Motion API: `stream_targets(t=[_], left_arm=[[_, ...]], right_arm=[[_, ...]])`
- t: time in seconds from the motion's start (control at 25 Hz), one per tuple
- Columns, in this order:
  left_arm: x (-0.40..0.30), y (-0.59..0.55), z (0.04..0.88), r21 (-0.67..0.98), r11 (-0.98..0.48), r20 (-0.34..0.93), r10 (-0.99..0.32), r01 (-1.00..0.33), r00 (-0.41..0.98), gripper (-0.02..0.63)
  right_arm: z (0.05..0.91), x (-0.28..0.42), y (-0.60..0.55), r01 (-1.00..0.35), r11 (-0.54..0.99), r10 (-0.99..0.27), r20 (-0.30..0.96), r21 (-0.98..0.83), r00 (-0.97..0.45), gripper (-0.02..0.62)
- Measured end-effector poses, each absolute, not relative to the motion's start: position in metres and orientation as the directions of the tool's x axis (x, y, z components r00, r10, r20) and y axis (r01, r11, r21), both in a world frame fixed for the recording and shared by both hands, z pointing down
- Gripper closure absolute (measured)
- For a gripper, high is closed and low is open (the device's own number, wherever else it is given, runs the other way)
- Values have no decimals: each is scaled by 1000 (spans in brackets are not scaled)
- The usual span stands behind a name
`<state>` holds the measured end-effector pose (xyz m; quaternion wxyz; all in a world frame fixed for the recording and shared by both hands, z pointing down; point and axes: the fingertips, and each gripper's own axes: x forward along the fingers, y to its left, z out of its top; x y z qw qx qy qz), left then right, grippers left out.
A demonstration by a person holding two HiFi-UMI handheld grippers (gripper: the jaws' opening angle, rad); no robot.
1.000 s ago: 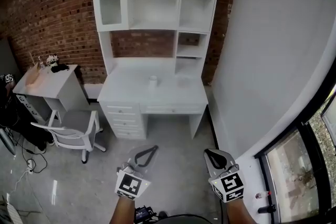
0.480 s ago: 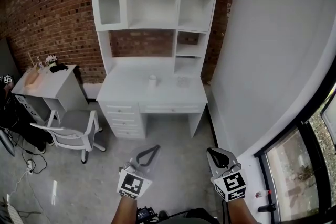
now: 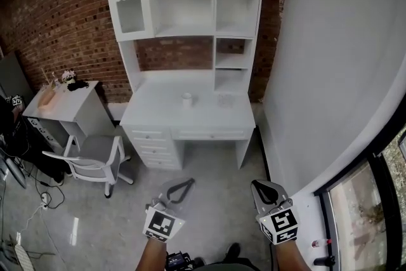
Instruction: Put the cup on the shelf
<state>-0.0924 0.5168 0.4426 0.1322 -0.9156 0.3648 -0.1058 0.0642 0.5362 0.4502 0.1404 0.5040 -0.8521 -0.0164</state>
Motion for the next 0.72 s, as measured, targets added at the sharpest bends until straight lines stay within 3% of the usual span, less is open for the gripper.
stream_targets(t=[0.72], left_arm=[[-4,445,444,-354,-608,152,-787,-711,598,603]], right_arm=[[460,161,438,-781,613,-785,206,121,-585,588]])
